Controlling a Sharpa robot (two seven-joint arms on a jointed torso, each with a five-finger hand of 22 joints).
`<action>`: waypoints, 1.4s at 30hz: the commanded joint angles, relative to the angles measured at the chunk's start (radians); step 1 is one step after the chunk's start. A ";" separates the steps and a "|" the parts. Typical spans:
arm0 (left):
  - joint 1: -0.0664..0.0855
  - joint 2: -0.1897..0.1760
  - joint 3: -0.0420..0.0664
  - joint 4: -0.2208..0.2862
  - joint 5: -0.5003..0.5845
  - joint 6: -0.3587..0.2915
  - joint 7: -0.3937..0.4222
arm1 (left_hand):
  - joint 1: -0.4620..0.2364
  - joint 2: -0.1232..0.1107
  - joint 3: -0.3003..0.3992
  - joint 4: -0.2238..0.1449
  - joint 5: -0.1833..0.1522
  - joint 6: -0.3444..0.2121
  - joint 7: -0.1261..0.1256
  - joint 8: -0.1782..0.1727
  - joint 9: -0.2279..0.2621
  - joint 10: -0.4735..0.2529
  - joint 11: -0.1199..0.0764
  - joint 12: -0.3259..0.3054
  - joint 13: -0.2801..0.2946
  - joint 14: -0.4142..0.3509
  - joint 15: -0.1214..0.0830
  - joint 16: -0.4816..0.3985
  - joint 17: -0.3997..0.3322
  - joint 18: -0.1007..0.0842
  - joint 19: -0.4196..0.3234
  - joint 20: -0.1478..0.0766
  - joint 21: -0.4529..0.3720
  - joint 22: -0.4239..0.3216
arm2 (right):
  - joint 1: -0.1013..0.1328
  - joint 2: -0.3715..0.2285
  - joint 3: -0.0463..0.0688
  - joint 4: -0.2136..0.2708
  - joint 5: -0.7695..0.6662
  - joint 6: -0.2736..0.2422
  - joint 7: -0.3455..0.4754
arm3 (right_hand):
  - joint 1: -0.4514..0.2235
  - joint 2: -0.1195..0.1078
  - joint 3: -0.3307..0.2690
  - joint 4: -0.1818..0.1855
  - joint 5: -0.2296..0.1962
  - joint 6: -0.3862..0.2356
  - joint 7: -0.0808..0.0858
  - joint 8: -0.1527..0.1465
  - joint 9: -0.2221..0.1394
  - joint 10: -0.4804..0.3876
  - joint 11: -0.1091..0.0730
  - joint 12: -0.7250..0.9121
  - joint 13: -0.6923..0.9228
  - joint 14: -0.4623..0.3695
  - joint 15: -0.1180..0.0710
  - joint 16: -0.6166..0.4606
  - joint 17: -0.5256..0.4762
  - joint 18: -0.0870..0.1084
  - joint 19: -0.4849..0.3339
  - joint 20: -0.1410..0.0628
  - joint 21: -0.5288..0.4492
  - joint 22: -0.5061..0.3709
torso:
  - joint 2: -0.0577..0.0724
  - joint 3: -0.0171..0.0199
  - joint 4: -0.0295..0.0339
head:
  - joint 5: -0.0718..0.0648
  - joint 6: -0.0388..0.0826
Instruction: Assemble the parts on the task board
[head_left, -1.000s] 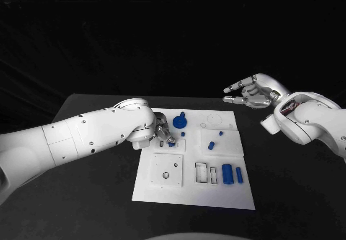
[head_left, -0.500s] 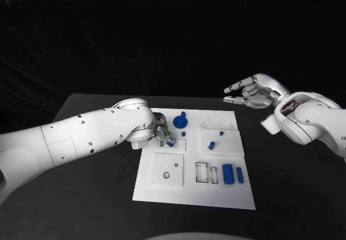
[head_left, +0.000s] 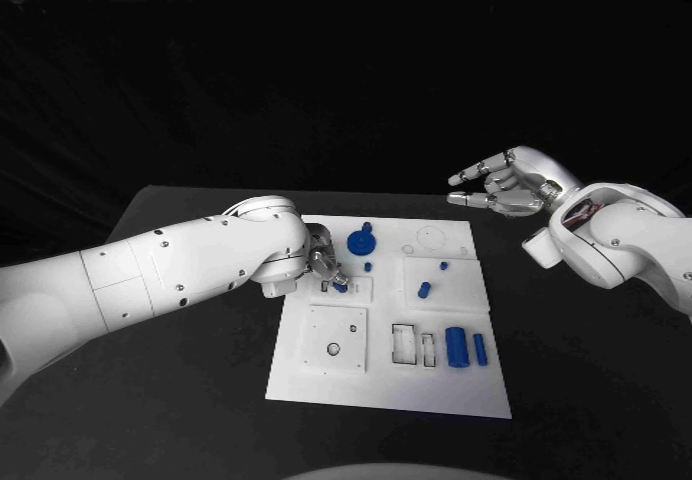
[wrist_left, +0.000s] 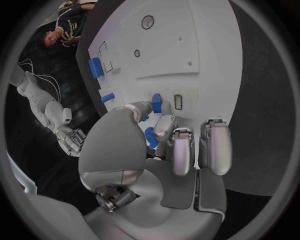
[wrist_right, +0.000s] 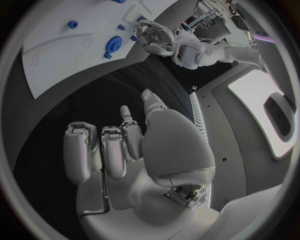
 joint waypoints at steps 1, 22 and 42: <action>-0.003 -0.001 -0.001 0.005 -0.015 -0.023 -0.121 | 0.001 0.009 0.180 -0.171 0.004 0.004 -0.001 0.004 0.001 0.007 -0.001 0.007 0.001 0.105 0.001 0.003 0.263 -0.010 0.055 -0.002 0.005 0.083 | -0.001 0.002 0.000 0.000 -0.002 0.016 0.006 | 0.004 0.006 -0.001 -0.004 0.005 -0.004 -0.002 0.002 0.002 -0.009 0.000 -0.004 0.114 0.088 0.003 -0.006 0.201 0.002 0.001 0.006 -0.005 -0.001 | 0.000 0.0005 0.0001 | -0.001 -0.001; -0.029 -0.051 -0.001 0.103 -0.088 -0.198 -0.071 | -0.011 0.005 0.195 -0.184 0.010 0.010 -0.004 0.009 0.006 0.018 -0.003 0.017 0.013 0.105 -0.002 0.003 0.263 -0.013 0.061 -0.004 0.017 0.102 | -0.001 -0.001 0.000 0.000 0.000 0.023 0.009 | 0.002 0.006 -0.002 -0.004 0.005 -0.004 -0.002 0.002 0.002 -0.009 0.000 -0.004 0.114 0.088 0.003 -0.006 0.200 0.002 0.001 0.006 -0.005 -0.001 | 0.000 0.0010 0.0002 | -0.002 -0.002; -0.066 -0.086 0.000 0.151 -0.176 -0.354 -0.032 | -0.021 -0.002 0.212 -0.194 0.011 0.016 -0.006 0.011 0.009 0.027 -0.006 0.024 0.021 0.105 -0.004 0.003 0.263 -0.017 0.067 -0.006 0.027 0.119 | -0.002 -0.002 -0.001 -0.001 0.001 0.027 0.010 | 0.002 0.006 -0.002 -0.004 0.005 -0.004 -0.002 0.002 0.002 -0.009 0.000 -0.004 0.114 0.088 0.003 -0.006 0.200 0.002 0.001 0.006 -0.005 -0.001 | 0.000 -0.0003 -0.0007 | 0.001 -0.007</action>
